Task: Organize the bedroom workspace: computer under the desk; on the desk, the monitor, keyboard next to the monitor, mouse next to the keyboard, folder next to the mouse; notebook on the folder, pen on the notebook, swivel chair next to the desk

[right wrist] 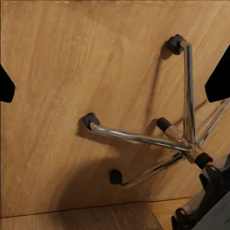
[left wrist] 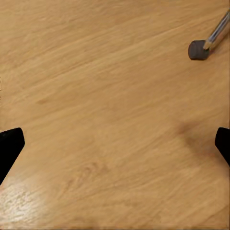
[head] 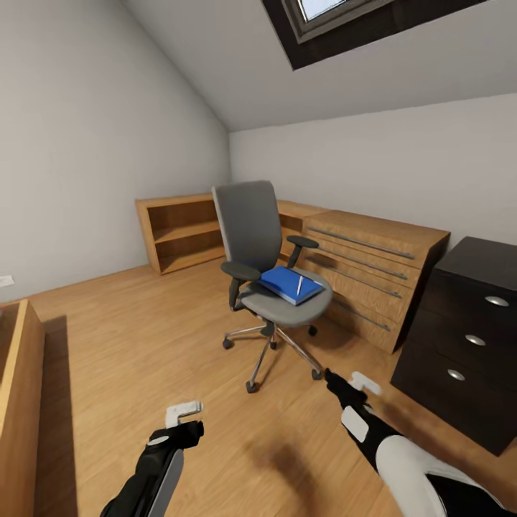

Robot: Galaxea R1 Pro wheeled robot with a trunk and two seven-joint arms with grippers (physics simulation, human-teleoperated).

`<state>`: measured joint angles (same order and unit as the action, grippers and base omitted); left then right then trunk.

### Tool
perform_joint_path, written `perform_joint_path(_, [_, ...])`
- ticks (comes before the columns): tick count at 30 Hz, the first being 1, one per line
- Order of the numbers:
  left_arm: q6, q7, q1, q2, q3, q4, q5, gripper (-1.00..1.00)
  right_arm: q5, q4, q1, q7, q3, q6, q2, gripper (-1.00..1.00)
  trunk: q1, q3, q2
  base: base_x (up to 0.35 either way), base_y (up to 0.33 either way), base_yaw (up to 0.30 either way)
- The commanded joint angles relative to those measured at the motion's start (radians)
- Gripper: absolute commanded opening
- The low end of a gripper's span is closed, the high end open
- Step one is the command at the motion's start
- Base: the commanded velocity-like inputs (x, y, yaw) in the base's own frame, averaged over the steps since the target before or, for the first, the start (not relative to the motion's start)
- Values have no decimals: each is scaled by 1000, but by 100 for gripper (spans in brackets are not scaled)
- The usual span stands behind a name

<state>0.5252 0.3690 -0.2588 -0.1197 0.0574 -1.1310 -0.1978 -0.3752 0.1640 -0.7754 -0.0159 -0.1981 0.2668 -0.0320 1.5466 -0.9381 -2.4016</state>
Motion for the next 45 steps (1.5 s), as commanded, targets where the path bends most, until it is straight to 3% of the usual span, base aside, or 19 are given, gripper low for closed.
perform_joint_path(1, [2,9,0,0,1,5,-11,100,31,-25,-1,-13,-5,26,-8,100,-4,2,7,0,0,0])
perform_joint_path(2, [1,9,0,0,0,18,-11,100,85,-75,0,-37,-5,75,-21,100,-8,5,14,0,0,0])
perform_joint_path(3, [-2,6,0,0,-1,57,-11,100,182,-140,7,-94,-5,193,-32,100,-12,9,21,0,0,0])
perform_joint_path(5, [-13,4,0,1,-2,97,-11,100,225,-161,35,-124,-5,259,-35,100,-20,15,35,0,0,0])
perform_joint_path(6, [-75,3,0,2,-2,168,-11,100,248,-170,93,-142,-4,302,-32,100,-23,18,42,0,0,0])
perform_joint_path(7, [-153,2,0,3,-2,237,-11,100,257,-173,133,-149,-4,319,-25,100,-27,21,49,0,0,0])
perform_joint_path(9, [-236,2,0,4,-2,309,-10,100,263,-176,163,-153,-4,330,-17,100,-35,27,63,0,0,0])
perform_joint_path(11, [-401,1,0,4,-2,448,-8,100,269,-180,206,-157,-4,342,1,100,-43,34,77,0,0,0])
perform_joint_path(13, [-477,0,0,4,1,505,-6,100,271,-181,229,-158,-4,346,8,100,-50,40,91,0,0,0])
perform_joint_path(14, [-592,1,0,5,14,594,14,100,274,-181,275,-156,-3,350,16,100,-54,43,98,0,0,0])
perform_joint_path(18, [-659,4,0,4,26,670,57,100,285,-182,313,-154,-1,352,20,100,-69,56,126,0,0,0])
perform_joint_path(20, [-675,5,0,4,29,695,80,100,310,-183,323,-153,1,352,20,100,-77,62,140,0,0,0])
perform_joint_path(26, [-684,2,0,8,30,756,102,100,347,-183,332,-153,2,351,23,100,-100,81,182,0,0,0])
perform_joint_path(40, [-685,1,0,18,30,791,103,100,348,-185,336,-157,1,341,18,100,-154,124,280,0,0,0])
perform_joint_path(45, [-687,1,0,19,30,792,103,100,348,-185,371,-159,0,338,19,100,-173,140,315,0,0,0])
